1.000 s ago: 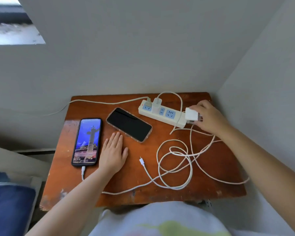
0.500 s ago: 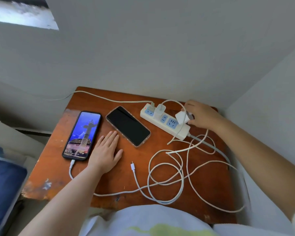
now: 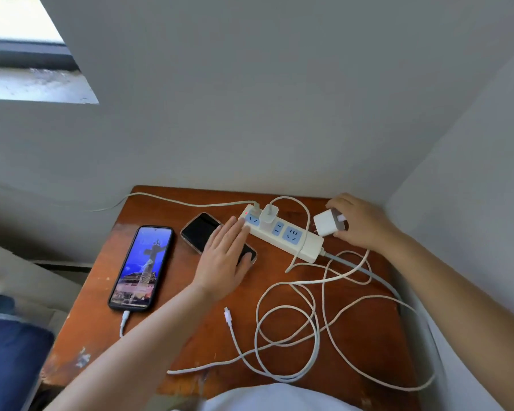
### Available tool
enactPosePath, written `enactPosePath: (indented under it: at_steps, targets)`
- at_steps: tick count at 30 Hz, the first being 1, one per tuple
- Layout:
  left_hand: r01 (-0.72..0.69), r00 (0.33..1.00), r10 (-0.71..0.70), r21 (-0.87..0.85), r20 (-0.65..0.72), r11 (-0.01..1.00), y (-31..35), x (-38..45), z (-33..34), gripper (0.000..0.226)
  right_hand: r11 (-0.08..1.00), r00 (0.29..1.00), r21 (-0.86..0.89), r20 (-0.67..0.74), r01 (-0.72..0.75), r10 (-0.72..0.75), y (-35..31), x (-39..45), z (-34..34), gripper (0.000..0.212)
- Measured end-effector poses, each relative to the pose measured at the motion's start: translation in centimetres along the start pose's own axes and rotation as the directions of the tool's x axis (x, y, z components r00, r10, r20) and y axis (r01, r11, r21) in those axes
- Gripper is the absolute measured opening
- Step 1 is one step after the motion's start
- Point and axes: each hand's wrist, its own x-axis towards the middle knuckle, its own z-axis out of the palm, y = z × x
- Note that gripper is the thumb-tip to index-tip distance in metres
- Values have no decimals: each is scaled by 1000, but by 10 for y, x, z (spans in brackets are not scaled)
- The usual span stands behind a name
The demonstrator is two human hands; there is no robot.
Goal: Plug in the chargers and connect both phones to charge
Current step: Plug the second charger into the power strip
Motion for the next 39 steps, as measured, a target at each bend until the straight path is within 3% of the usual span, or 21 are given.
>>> enactPosePath:
  at_steps: [4,8,12,16,20,25,30,34,39]
  targets:
    - [-260,963,260,-9,72,965,61,67,7,46,1000,1000,14,-22,1,0,3,-1,0,45]
    - [-261,939,206,183,274,948,63,86,20,40,998,999,45,-2,33,-33,4,3,-1,43]
    - [-275,951,236,198,198,941,37,62,17,27,994,994,43,40,104,-106,-2,10,1,42]
    - [-299,954,273,312,123,902,22,46,14,50,979,973,-15,110,205,-202,-10,24,3,43]
    - [-348,937,328,396,120,850,15,42,15,62,955,946,-58,170,290,-277,-13,38,4,39]
    - [-388,917,380,485,119,784,8,41,19,57,916,908,-122,231,383,-349,-15,49,2,35]
    - [-367,928,347,522,140,770,6,38,17,54,849,862,-202,261,488,-434,-20,52,2,30]
    - [-376,926,329,511,184,773,6,36,15,60,842,855,-204,275,500,-440,-21,56,3,31]
    - [-371,926,351,516,140,772,0,35,13,64,902,894,-123,241,413,-377,-16,54,1,30]
